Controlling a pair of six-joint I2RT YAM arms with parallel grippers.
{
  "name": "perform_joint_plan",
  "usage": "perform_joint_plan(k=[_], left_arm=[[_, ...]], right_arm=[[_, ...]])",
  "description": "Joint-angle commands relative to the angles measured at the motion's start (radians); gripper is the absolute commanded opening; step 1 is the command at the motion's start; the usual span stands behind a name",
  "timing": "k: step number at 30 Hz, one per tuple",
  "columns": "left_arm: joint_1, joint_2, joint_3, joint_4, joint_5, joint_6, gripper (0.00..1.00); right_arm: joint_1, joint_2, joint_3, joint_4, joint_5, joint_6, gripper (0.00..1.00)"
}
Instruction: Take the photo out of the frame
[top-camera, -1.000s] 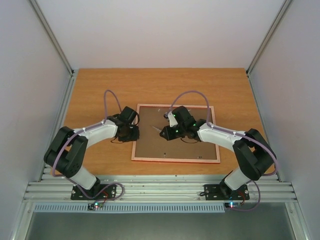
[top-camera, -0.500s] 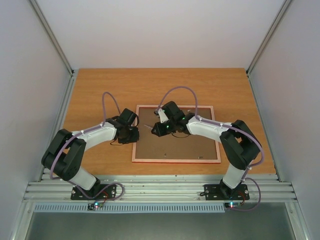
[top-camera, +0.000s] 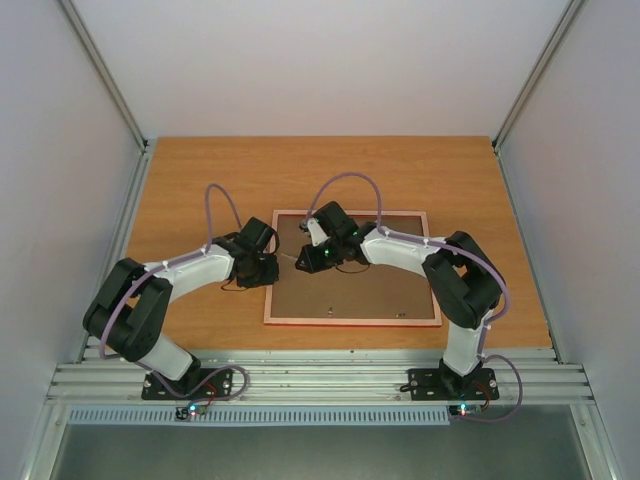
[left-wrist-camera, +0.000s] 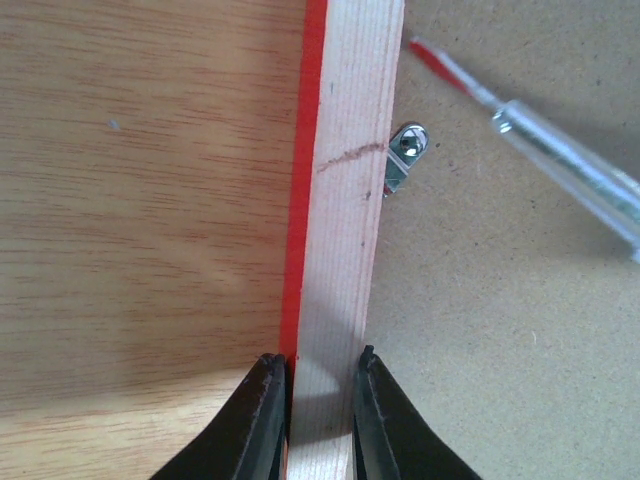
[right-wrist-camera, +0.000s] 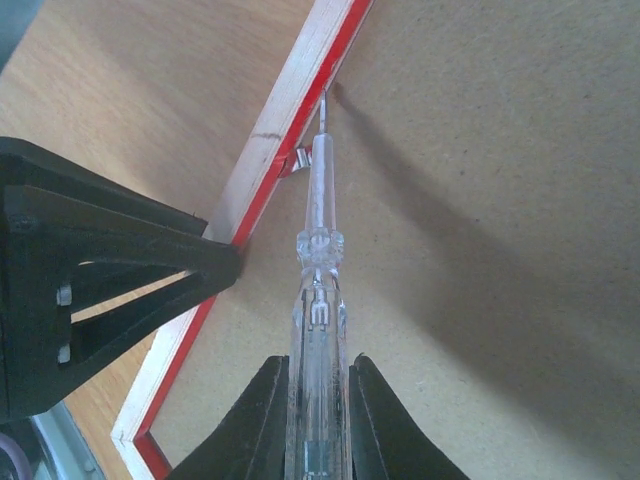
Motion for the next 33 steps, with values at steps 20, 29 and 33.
perform_joint_plan(k=[20, 29, 33], left_arm=[[-0.012, 0.012, -0.024, 0.001, 0.010, -0.045, 0.08], [-0.012, 0.013, -0.016, -0.014, -0.012, -0.040, 0.08], [-0.011, 0.013, -0.009, -0.022, -0.015, -0.040, 0.08]], right_arm=[[0.063, 0.028, 0.056, -0.144, -0.050, -0.049, 0.01], [0.073, -0.007, 0.036, -0.190, -0.044, -0.080, 0.01], [0.073, -0.031, 0.017, -0.209, -0.031, -0.094, 0.01]])
